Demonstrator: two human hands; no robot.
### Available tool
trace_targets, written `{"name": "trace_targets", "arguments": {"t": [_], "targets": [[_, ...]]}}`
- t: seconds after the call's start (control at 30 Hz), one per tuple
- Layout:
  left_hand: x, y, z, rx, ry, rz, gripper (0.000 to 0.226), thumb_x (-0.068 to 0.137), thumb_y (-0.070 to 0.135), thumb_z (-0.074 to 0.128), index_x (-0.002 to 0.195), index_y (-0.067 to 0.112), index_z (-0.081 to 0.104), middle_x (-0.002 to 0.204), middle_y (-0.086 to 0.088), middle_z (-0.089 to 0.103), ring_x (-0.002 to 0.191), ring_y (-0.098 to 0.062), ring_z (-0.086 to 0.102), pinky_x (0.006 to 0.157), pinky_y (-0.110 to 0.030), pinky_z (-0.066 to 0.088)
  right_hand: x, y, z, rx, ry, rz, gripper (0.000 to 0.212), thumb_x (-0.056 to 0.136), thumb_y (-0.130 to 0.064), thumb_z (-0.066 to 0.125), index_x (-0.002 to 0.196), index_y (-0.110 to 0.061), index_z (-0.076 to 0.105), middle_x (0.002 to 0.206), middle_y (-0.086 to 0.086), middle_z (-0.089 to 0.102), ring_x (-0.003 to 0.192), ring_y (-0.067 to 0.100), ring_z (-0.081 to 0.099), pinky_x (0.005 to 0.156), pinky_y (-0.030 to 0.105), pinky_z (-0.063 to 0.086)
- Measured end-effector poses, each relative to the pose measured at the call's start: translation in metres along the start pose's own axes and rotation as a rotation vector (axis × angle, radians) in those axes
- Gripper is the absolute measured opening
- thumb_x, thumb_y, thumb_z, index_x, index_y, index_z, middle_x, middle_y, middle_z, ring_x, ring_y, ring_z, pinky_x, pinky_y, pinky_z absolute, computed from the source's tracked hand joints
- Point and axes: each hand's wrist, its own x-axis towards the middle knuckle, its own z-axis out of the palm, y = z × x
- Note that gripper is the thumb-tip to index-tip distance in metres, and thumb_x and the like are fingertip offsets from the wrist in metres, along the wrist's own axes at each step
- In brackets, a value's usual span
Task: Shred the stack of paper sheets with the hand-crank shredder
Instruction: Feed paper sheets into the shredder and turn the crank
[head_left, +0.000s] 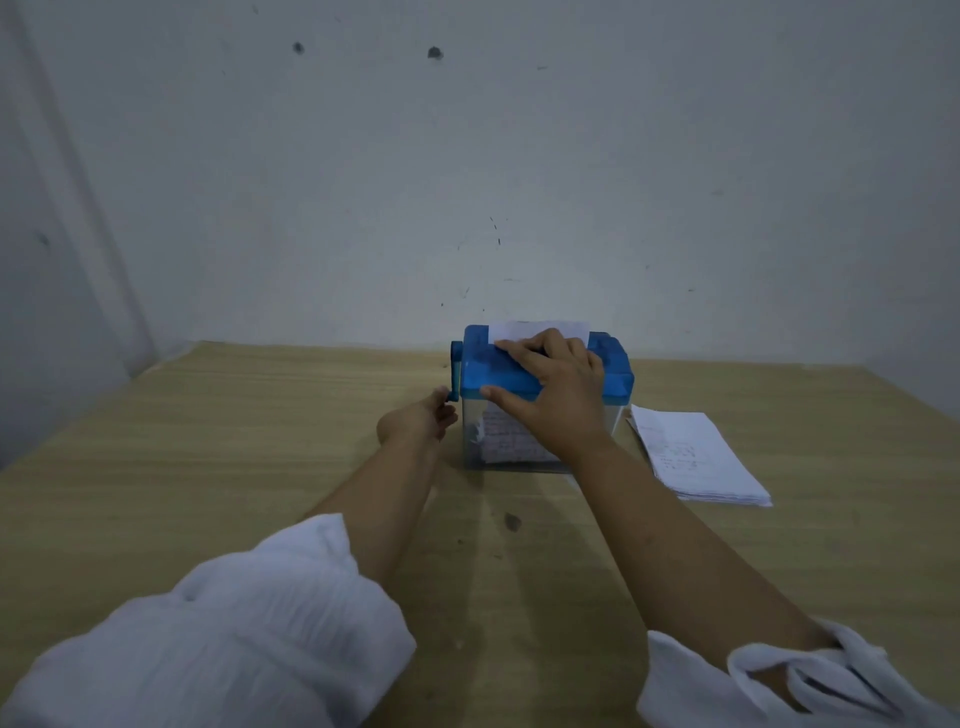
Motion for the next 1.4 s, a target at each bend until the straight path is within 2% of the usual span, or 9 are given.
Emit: {"name": "trace_targets", "arguments": {"t": [0.13,0.27,0.37,0.43,0.47,0.5,0.57,0.77,1.4], "targets": [[-0.002,0.017,0.019,0.101,-0.046,-0.068,0.033,0.096,0.026,0.051,0.112,-0.002,0.058,0.092,-0.012,0.06,0.072,-0.021,0.056,0.053,-0.027,0.047,0.0,0.001,0.003,-0.014,0.024,-0.009,0.057,0.075,-0.058,0.057,0.121,-0.026,0.062,0.104,-0.002,0.055,0.096,0.018,0.048,0.085,0.027,0.02],[-0.009,0.048,0.04,0.193,-0.183,-0.221,0.067,0.081,0.064,0.057,0.107,0.002,0.053,0.127,-0.014,0.055,0.119,-0.032,0.053,0.108,-0.044,0.034,0.001,0.003,0.002,-0.002,0.01,-0.016,0.057,0.075,-0.056,0.06,0.123,-0.026,0.062,0.104,-0.003,0.054,0.096,0.018,0.047,0.083,0.024,0.017],[-0.012,0.054,0.045,0.29,-0.19,-0.202,0.071,0.09,0.052,0.053,0.136,0.0,0.037,0.141,-0.016,0.042,0.127,-0.032,0.044,0.112,-0.044,0.025,0.001,0.003,0.001,-0.018,0.004,-0.015,0.056,0.076,-0.056,0.061,0.123,-0.026,0.061,0.104,-0.003,0.054,0.097,0.017,0.047,0.082,0.022,0.014],[-0.012,0.051,0.047,0.327,-0.198,-0.127,0.049,0.093,0.044,0.053,0.122,0.005,0.05,0.119,-0.018,0.056,0.105,-0.033,0.056,0.089,-0.032,0.051,0.001,0.003,0.002,-0.025,0.001,-0.008,0.055,0.076,-0.056,0.062,0.123,-0.026,0.061,0.104,-0.003,0.054,0.098,0.018,0.047,0.082,0.023,0.015],[-0.012,0.05,0.047,0.337,-0.218,-0.095,0.035,0.094,0.039,0.053,0.104,0.005,0.054,0.098,-0.016,0.057,0.084,-0.03,0.058,0.055,-0.023,0.056,0.001,0.002,0.003,-0.025,0.006,-0.006,0.056,0.076,-0.057,0.06,0.123,-0.026,0.061,0.104,-0.003,0.054,0.097,0.018,0.047,0.082,0.024,0.016],[-0.012,0.049,0.047,0.329,-0.235,-0.069,0.029,0.095,0.034,0.053,0.089,0.006,0.052,0.084,-0.012,0.052,0.067,-0.027,0.055,0.027,-0.019,0.041,0.002,0.002,0.003,-0.025,0.01,-0.004,0.057,0.075,-0.058,0.059,0.122,-0.027,0.062,0.103,-0.003,0.054,0.097,0.017,0.047,0.083,0.024,0.016],[-0.009,0.052,0.043,0.283,-0.253,-0.073,0.031,0.095,0.028,0.054,0.075,0.007,0.043,0.077,-0.009,0.044,0.055,-0.028,0.053,0.015,-0.015,0.019,0.002,0.002,0.003,-0.029,0.007,-0.002,0.057,0.075,-0.058,0.058,0.123,-0.027,0.061,0.103,-0.003,0.054,0.097,0.017,0.047,0.084,0.025,0.017],[0.011,0.052,0.042,0.227,-0.231,0.055,0.018,0.09,0.017,0.06,0.079,0.005,0.055,0.08,-0.009,0.053,0.074,-0.022,0.052,0.066,-0.034,0.05,0.001,0.002,0.0,-0.018,-0.013,-0.004,0.057,0.076,-0.058,0.058,0.124,-0.028,0.06,0.106,-0.004,0.053,0.099,0.016,0.046,0.082,0.021,0.013],[0.024,0.048,0.047,0.086,-0.227,0.234,0.019,0.089,0.0,0.056,0.106,0.005,0.062,0.106,-0.003,0.062,0.091,-0.019,0.057,0.066,-0.029,0.052,0.003,-0.001,-0.002,0.001,-0.061,0.044,0.055,0.08,-0.054,0.063,0.128,-0.031,0.056,0.112,-0.005,0.05,0.106,0.015,0.043,0.091,0.025,0.016]]}}
